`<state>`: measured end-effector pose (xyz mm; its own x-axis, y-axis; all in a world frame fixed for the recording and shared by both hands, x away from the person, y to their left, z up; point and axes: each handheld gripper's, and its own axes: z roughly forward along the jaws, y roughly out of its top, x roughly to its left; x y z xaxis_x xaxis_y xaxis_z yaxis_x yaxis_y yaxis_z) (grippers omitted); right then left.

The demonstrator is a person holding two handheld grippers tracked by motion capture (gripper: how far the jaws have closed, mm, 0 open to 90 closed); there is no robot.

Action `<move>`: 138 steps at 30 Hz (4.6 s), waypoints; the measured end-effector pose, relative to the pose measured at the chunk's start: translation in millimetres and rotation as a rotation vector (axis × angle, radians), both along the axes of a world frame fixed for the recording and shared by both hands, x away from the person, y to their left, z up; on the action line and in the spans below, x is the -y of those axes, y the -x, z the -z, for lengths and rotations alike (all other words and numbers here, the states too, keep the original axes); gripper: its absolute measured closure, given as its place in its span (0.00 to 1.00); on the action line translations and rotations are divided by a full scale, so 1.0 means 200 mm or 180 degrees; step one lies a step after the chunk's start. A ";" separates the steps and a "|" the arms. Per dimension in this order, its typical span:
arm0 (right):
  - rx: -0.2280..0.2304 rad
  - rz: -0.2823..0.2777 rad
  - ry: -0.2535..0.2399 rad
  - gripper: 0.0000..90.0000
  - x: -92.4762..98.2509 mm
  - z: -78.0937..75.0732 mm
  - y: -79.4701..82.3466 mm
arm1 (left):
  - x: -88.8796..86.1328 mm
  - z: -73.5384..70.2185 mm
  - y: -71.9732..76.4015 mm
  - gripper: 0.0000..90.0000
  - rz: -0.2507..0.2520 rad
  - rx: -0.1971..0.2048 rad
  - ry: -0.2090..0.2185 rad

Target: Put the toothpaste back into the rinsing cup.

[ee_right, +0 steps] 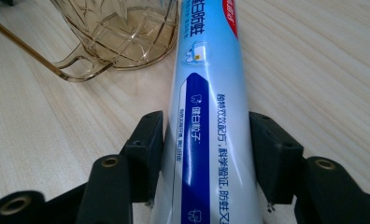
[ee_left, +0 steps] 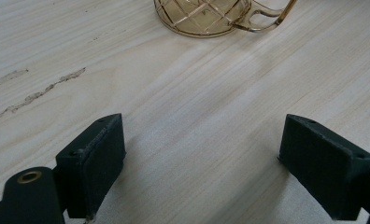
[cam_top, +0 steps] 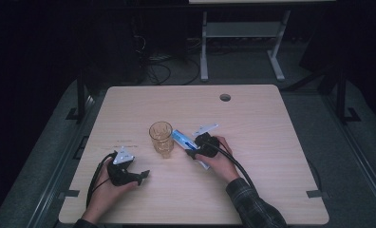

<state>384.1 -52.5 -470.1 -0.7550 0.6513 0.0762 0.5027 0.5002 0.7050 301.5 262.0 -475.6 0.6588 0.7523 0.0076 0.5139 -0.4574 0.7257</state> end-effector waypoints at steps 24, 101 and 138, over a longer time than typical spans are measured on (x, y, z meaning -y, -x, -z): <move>-0.0081 0.0306 -0.0084 0.80 0.13 -0.06 0.03 | 0.00 0.00 0.00 0.15 -0.0001 0.0000 0.0001; -0.0168 0.0691 -0.0053 0.99 0.75 -0.10 0.52 | 0.00 0.00 0.00 0.15 -0.0004 0.0002 0.0006; -0.0108 0.1223 0.0055 1.00 0.87 -0.04 0.08 | 0.00 0.00 0.00 0.15 -0.0006 0.0001 0.0008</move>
<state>368.4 -226.5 -462.5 -0.4529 0.8876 0.0834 0.6787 0.2826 0.6778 301.5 261.9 -475.7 0.6573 0.7536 0.0060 0.5145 -0.4546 0.7271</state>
